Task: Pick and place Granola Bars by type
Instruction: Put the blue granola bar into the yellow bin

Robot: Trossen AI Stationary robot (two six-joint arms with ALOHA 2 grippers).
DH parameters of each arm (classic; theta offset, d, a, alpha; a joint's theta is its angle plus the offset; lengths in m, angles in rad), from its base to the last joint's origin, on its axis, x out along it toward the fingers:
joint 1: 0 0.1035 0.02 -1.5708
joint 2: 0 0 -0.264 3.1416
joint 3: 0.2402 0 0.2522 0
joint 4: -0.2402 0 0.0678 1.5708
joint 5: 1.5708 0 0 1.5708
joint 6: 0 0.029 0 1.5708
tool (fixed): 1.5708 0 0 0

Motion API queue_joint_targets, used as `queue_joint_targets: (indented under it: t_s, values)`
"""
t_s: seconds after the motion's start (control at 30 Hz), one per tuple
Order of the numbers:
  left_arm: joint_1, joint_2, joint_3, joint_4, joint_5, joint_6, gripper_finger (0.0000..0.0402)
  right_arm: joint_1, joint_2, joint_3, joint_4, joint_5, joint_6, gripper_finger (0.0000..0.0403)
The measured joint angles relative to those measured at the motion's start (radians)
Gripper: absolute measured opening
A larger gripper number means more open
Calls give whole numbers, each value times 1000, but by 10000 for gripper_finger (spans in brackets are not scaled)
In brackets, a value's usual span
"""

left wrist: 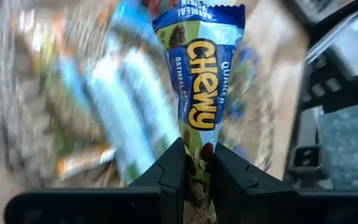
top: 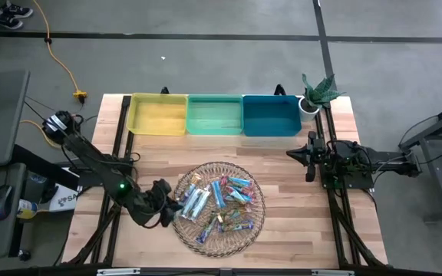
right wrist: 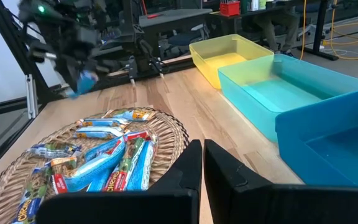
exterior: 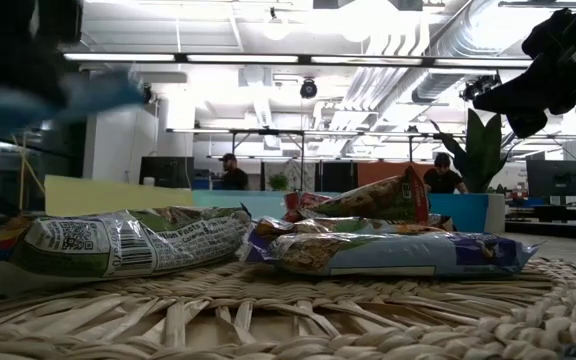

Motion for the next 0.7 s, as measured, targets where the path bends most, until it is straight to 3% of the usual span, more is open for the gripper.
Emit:
queue_joint_targets:
  t_s: [0.3,0.7]
  values:
    - [0,-185,123,-1,-167,394,50,0,0,0,-1,0,0,0]
    - [0,-347,342,-2,-139,970,50,0,0,0,-7,0,0,0]
